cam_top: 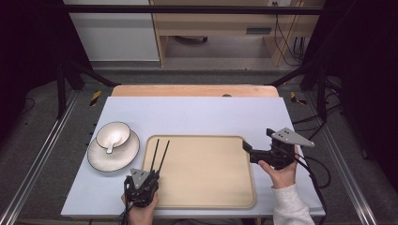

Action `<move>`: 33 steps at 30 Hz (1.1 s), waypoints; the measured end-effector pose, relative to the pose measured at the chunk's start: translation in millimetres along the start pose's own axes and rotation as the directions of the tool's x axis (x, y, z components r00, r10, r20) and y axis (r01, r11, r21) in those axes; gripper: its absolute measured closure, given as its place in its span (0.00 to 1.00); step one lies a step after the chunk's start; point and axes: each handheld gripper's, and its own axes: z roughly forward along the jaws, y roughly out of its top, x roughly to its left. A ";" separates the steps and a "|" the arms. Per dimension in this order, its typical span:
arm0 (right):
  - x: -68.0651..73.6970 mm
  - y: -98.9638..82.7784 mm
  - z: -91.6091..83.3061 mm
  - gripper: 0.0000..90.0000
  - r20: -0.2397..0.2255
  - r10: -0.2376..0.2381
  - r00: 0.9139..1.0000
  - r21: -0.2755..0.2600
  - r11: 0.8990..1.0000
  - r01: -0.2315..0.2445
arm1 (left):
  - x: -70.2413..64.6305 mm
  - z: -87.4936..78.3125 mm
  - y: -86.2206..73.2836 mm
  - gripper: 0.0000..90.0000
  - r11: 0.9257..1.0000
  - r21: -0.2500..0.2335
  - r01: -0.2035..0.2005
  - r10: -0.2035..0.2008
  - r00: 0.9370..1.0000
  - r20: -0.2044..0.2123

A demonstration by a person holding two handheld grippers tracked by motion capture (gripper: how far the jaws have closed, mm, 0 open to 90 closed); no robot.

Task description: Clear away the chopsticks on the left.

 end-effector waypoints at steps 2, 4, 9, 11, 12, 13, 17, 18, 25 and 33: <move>-0.1 0.1 -0.2 0.02 0.000 0.000 1.000 -0.001 1.000 0.000 | 3.2 -3.8 6.0 0.84 0.999 -0.034 -0.015 0.016 1.000 0.017; -0.2 0.1 -0.2 0.02 0.000 0.000 1.000 -0.001 1.000 0.000 | 5.1 -6.9 13.3 0.81 0.998 -0.062 -0.019 0.022 0.999 0.034; -0.6 0.6 -1.4 0.02 0.000 0.002 1.000 -0.001 1.000 -0.002 | 16.5 -10.3 35.5 0.69 0.988 -0.125 -0.093 0.108 0.987 0.122; -1.1 0.9 -2.4 0.02 0.000 0.001 1.000 -0.005 1.000 -0.001 | 23.8 -10.8 44.6 0.64 0.981 -0.147 -0.126 0.149 0.976 0.156; -1.4 1.1 -2.7 0.02 0.000 0.000 1.000 -0.007 1.000 0.000 | 26.9 -11.8 48.9 0.63 0.977 -0.160 -0.143 0.169 0.972 0.162; -1.3 1.2 -2.8 0.02 0.003 0.002 1.000 -0.009 1.000 -0.002 | 29.1 -12.6 52.7 0.60 0.975 -0.171 -0.144 0.173 0.970 0.168; -1.9 1.7 -4.0 0.02 0.003 0.006 1.000 -0.011 1.000 -0.006 | 42.7 -15.3 65.3 0.49 0.958 -0.212 -0.192 0.234 0.952 0.197; -2.3 1.8 -4.4 0.02 0.004 0.002 1.000 -0.011 1.000 -0.002 | 46.3 -16.0 67.5 0.46 0.956 -0.211 -0.202 0.245 0.948 0.202; -4.2 1.4 -4.7 0.02 0.010 0.008 1.000 -0.013 1.000 -0.008 | 69.5 -23.5 62.9 0.31 0.945 -0.229 -0.233 0.284 0.934 0.219; -3.8 -0.7 -1.5 0.02 0.015 0.005 1.000 0.004 1.000 -0.005 | 88.1 -25.3 40.5 0.24 0.948 -0.191 -0.253 0.292 0.933 0.212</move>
